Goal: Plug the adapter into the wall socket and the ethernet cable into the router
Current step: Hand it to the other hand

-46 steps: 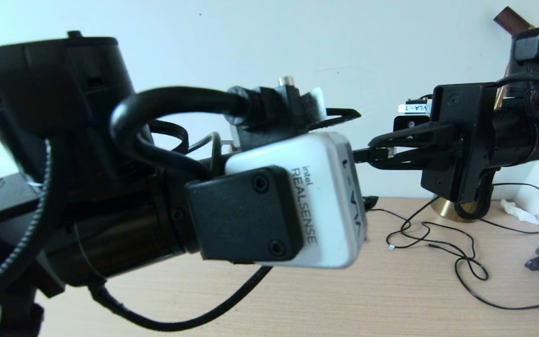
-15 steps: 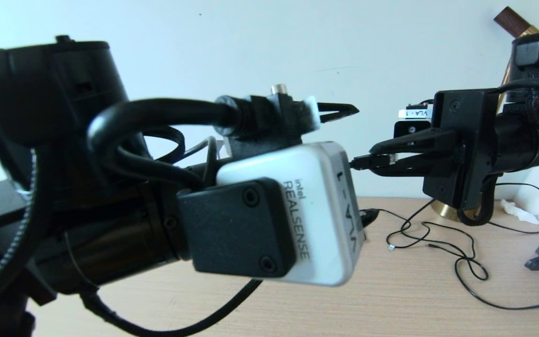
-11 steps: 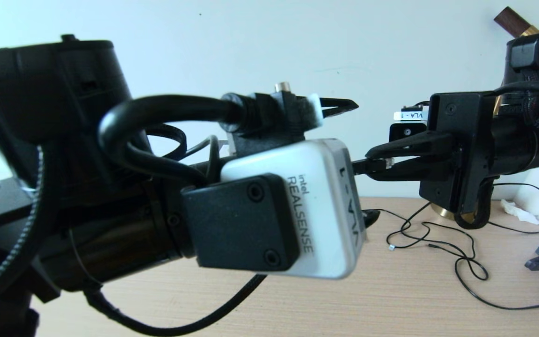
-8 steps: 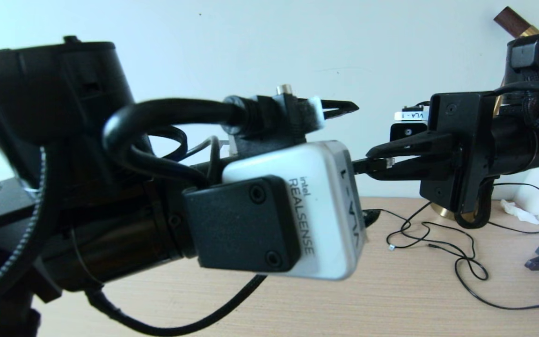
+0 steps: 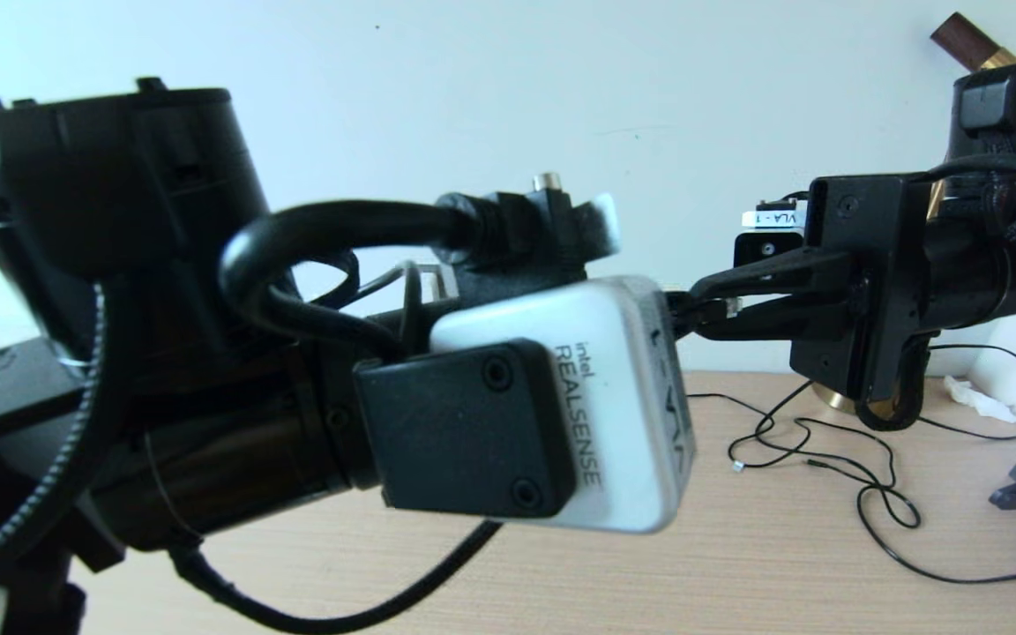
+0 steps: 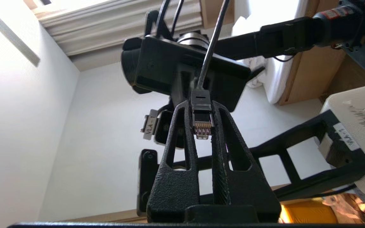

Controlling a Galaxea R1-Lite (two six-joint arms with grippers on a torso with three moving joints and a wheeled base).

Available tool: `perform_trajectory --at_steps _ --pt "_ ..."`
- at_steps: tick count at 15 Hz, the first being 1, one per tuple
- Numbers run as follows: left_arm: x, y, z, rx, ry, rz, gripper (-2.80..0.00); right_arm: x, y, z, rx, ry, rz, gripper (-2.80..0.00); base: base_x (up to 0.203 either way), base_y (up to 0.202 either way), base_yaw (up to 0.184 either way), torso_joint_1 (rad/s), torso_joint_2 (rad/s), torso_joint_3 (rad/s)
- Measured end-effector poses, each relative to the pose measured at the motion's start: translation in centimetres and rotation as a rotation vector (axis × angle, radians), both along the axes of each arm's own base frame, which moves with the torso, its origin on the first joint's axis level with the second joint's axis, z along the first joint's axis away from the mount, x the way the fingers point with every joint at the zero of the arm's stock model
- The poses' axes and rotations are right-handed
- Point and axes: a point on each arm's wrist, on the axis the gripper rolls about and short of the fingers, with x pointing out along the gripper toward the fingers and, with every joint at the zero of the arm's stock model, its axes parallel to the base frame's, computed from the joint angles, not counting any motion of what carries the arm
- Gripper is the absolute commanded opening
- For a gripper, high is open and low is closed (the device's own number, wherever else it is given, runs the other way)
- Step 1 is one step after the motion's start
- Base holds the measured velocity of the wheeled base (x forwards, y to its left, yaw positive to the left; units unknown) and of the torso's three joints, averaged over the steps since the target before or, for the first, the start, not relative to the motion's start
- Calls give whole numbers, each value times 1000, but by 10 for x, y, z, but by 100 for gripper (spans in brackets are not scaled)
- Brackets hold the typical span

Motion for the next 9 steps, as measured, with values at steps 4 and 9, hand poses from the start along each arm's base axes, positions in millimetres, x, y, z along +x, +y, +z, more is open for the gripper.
perform_trajectory --at_steps 4,9 --pt "0 -1 -1 3 3 0 -280 0 0 0 0 -1 0 -280 0 0 0 0 0 0" --pt "0 0 -1 3 3 0 0 0 0 0 1 -1 1 -280 0 0 0 0 0 0"
